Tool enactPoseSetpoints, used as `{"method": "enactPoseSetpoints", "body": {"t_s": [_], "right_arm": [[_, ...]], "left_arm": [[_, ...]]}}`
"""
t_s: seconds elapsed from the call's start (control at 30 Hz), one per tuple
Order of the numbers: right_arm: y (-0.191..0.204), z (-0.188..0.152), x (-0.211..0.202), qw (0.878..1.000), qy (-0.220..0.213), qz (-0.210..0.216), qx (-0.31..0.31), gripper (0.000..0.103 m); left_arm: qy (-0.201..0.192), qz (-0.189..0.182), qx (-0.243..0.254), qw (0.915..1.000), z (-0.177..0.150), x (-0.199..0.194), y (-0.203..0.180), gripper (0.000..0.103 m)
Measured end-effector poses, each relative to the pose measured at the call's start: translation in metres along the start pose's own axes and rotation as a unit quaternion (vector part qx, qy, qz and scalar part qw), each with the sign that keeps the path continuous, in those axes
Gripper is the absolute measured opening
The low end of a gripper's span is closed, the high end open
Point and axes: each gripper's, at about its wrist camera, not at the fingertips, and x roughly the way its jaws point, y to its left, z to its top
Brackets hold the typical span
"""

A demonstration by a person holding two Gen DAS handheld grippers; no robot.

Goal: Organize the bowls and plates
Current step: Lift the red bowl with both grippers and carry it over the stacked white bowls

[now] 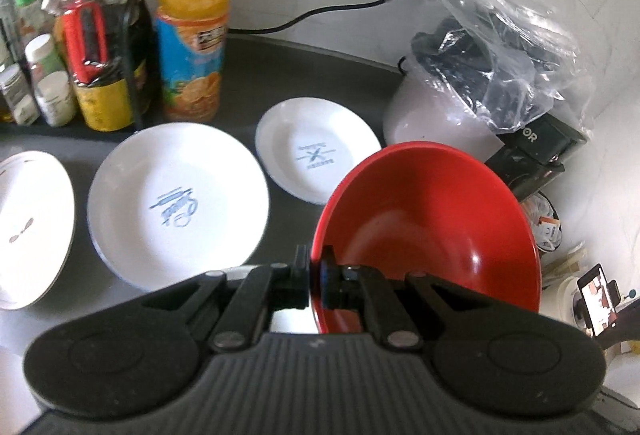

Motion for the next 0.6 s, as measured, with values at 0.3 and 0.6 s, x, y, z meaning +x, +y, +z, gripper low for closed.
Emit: {"method": "enactPoseSetpoints", "body": {"t_s": [0.3, 0.6], "right_arm": [[0.026, -0.019, -0.009, 1.000, 0.005, 0.007, -0.011, 0.019], [0.054, -0.037, -0.009, 0.999, 0.019, 0.010, -0.033, 0.020]], "left_arm": [[0.000, 0.007, -0.013, 0.9999, -0.012, -0.017, 0.033, 0.004], [0.011, 0.014, -0.031, 0.9994, -0.022, -0.027, 0.070, 0.004]]}}
